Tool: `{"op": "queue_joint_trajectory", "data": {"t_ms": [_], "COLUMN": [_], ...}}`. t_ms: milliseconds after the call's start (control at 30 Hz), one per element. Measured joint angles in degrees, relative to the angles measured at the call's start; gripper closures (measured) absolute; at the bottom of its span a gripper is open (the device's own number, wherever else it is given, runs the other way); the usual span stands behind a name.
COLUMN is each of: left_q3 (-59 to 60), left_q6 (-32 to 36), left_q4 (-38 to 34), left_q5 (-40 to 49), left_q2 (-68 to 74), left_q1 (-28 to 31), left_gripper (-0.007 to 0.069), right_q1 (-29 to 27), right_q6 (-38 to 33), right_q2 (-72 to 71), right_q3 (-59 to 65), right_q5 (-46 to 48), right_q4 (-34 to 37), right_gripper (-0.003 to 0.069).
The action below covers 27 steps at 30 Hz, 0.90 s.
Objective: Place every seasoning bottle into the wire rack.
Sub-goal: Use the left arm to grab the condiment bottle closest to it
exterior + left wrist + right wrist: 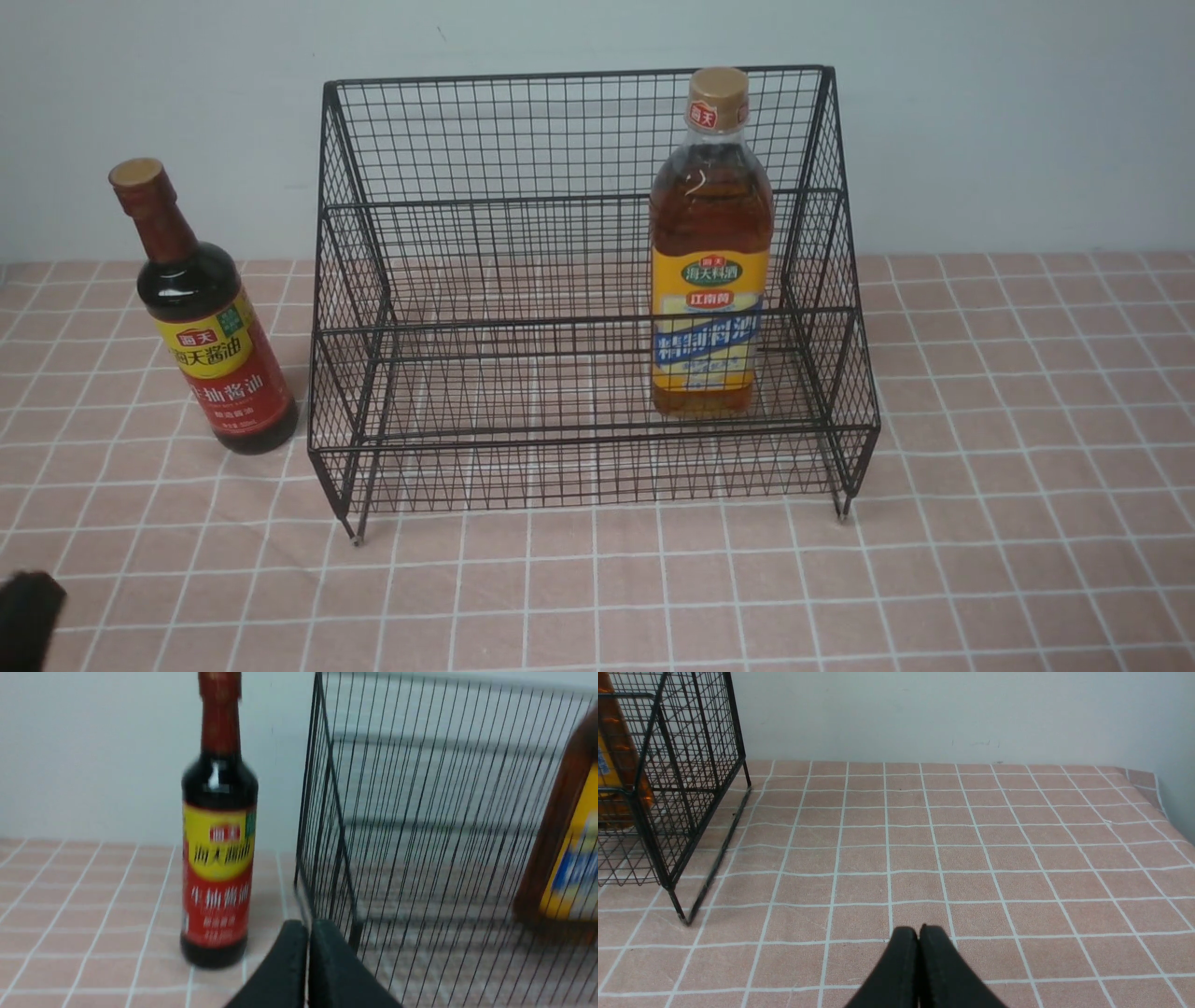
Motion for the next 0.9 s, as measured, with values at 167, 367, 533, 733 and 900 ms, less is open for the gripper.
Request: {"op": "queue_joint_trajectory", "data": {"t_ms": [167, 367, 533, 733, 900], "left_q3": [0.00, -2.10, -10.79, -21.91, -29.54], "left_q6": [-0.12, 0.07, 0.27, 1.83, 2.50], "left_q4": [-4.72, -5.62, -3.70, -1.76, -1.59], "left_q5": [-15.34, -26.82, -26.91, -26.75, -26.44], "left_q2": [0.00, 7.89, 24.72, 44.31, 55.64], "left_q1": [0.00, 0.00, 0.00, 0.00, 0.00], "left_gripper": [0.0631, 0.0631, 0.0627, 0.0552, 0.0393], "right_q1": [0.00, 0.00, 0.00, 0.00, 0.00], "right_q6": [0.00, 0.00, 0.00, 0.00, 0.00], "right_q2": [0.00, 0.00, 0.00, 0.00, 0.00], "right_q3": [0.00, 0.00, 0.00, 0.00, 0.00], "right_q5": [0.00, 0.00, 0.00, 0.00, 0.00], "right_q4": [0.00, 0.00, 0.00, 0.00, 0.00], "right_gripper": [0.0669, 0.0669, 0.0669, 0.0669, 0.0669]}}
